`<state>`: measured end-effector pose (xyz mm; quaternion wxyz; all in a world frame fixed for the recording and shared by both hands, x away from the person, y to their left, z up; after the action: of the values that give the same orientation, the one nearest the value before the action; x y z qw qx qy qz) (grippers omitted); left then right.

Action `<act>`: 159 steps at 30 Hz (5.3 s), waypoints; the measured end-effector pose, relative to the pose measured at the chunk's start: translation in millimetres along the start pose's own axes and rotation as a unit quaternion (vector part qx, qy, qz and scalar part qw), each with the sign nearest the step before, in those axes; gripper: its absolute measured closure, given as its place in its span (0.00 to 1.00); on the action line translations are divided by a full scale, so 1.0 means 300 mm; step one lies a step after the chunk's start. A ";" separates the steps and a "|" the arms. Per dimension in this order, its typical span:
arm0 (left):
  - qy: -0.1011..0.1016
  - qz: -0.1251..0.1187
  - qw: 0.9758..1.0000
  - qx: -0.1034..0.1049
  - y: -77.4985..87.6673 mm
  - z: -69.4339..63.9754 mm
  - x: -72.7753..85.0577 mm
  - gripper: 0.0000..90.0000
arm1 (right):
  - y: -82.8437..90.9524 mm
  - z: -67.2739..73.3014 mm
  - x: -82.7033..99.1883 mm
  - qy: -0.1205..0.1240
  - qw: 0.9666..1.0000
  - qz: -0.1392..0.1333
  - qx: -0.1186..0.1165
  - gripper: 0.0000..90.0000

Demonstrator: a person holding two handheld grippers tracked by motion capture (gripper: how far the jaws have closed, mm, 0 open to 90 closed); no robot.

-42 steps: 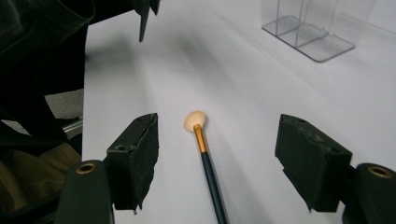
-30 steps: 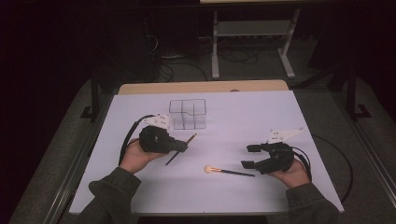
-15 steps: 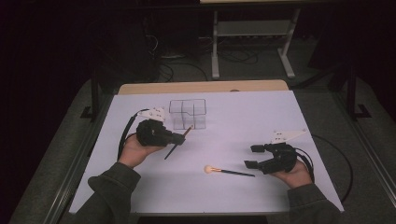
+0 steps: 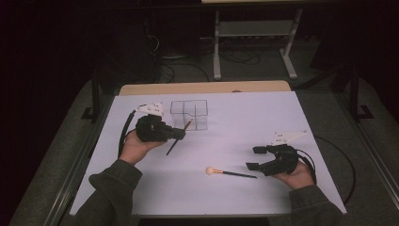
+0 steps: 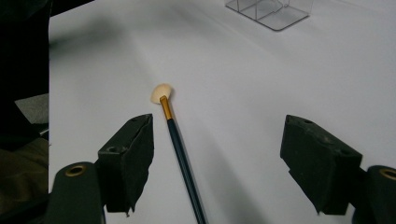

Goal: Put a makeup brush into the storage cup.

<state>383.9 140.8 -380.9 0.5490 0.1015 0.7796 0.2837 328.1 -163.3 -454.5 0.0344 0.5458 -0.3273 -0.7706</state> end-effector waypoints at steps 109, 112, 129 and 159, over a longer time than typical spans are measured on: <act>0.041 -0.071 0.994 -0.066 -0.030 0.375 -0.300 0.93 | -0.010 -0.003 0.002 0.001 1.000 0.003 -0.014 0.26; 0.044 -0.069 0.994 -0.070 -0.034 0.386 -0.293 0.93 | -0.011 -0.003 0.002 0.000 1.000 0.004 -0.014 0.26; 0.050 -0.056 0.994 -0.079 -0.044 0.430 -0.265 0.92 | -0.009 -0.004 0.002 0.000 1.000 0.003 -0.015 0.26; 0.056 -0.025 0.995 -0.080 -0.073 0.435 -0.224 0.92 | -0.012 0.002 0.002 -0.001 1.000 0.005 -0.017 0.26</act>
<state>531.8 134.6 -370.1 0.5179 0.0218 0.7861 0.3367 328.5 -160.4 -456.9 0.0473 0.5431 -0.3166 -0.7763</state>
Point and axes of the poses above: each handheld gripper's, and its own axes: y roughly backward along the jaws, x roughly out of its underside, z roughly to its left, the point moved 7 cm from there along -y, roughly forward along the jaws, and after that the axes turned 3 degrees about y, right-handed, at the moved point
